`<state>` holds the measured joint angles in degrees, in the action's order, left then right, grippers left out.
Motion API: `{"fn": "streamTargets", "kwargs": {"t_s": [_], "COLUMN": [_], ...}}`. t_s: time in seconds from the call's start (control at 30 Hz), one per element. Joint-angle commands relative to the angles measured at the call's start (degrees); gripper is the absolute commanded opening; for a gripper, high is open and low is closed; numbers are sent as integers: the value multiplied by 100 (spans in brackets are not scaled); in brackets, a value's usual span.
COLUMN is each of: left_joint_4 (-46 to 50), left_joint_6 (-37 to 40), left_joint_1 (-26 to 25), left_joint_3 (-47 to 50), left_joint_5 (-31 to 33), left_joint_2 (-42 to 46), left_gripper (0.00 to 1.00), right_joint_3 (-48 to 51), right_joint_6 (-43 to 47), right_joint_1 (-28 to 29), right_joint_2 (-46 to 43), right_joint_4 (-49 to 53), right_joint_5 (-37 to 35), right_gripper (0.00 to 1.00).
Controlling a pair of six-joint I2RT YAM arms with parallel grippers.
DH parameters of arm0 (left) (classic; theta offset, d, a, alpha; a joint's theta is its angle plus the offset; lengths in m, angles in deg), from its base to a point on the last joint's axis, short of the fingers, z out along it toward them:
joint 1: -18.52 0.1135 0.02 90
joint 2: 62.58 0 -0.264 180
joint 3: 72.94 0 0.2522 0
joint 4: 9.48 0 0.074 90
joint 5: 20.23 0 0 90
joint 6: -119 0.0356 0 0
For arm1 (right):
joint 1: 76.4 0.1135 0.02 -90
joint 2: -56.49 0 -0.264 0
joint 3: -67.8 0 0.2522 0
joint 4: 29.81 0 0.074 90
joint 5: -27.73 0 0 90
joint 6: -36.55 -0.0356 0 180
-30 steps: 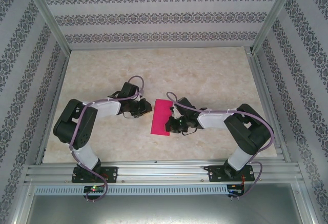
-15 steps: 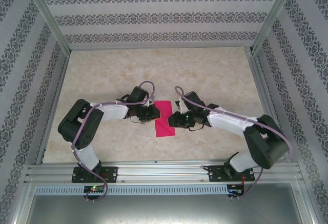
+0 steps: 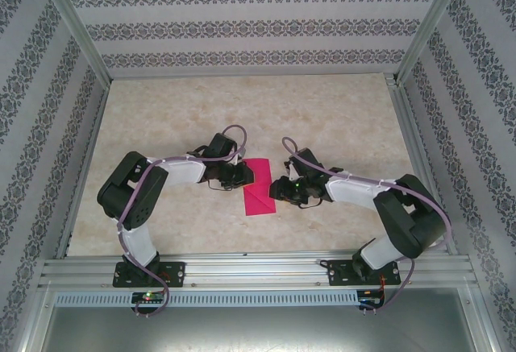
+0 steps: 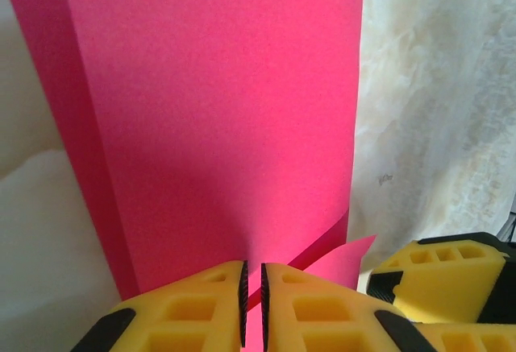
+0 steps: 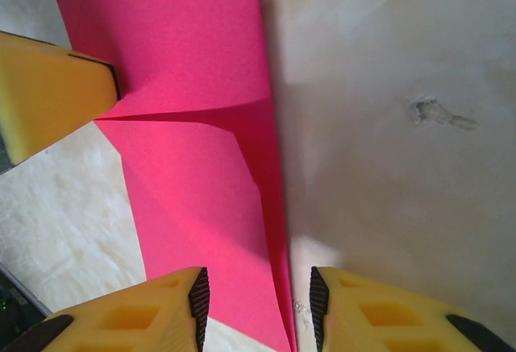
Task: Fold a paper plane with a square sheet of paper (pick it up from the middle)
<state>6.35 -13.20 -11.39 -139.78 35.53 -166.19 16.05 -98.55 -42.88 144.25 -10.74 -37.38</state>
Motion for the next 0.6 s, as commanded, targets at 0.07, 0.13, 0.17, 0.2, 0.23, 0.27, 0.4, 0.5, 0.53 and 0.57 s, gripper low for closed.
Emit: {"fn": "streamTargets", "kwargs": {"t_s": [0.07, 0.13, 0.17, 0.2, 0.23, 0.27, 0.4, 0.5, 0.53, 0.57], "left_joint_4": [198, 206, 216, 228, 241, 247, 268, 281, 294, 294], "left_joint_6": [168, 182, 187, 201, 203, 205, 226, 242, 247, 247], "left_joint_1": [-24, -24, -24, -24, -24, -24, -29, -24, -27, -24], "left_joint_3": [-63, -62, -73, -80, -88, -97, -110, -116, -115, -113], "left_joint_5": [80, 92, 93, 92, 92, 93, 101, 101, 115, 119], "left_joint_2": [-112, -139, -152, -180, -197, -216, -272, -289, -288, -290], "left_gripper": [16, 16, 16, 16, 16, 16, 16, 16, 16, 16], "right_joint_3": [-198, -214, -219, -212, -200, -191, -125, -98, -94, -93], "right_joint_6": [-121, -130, -130, -139, -169, -189, -275, -305, -313, -323], "right_joint_1": [-12, -8, -12, -17, -12, -13, -12, -14, -12, -18], "right_joint_2": [298, 393, 424, 462, 484, 502, 522, 513, 510, 513], "right_joint_4": [-266, -327, -352, -394, -444, -475, -654, -718, -724, -732], "right_joint_5": [103, 160, 186, 213, 240, 260, 345, 372, 366, 355], "right_gripper": [41, 40, 39, 38, 38, 37, 33, 32, 32, 32]}}
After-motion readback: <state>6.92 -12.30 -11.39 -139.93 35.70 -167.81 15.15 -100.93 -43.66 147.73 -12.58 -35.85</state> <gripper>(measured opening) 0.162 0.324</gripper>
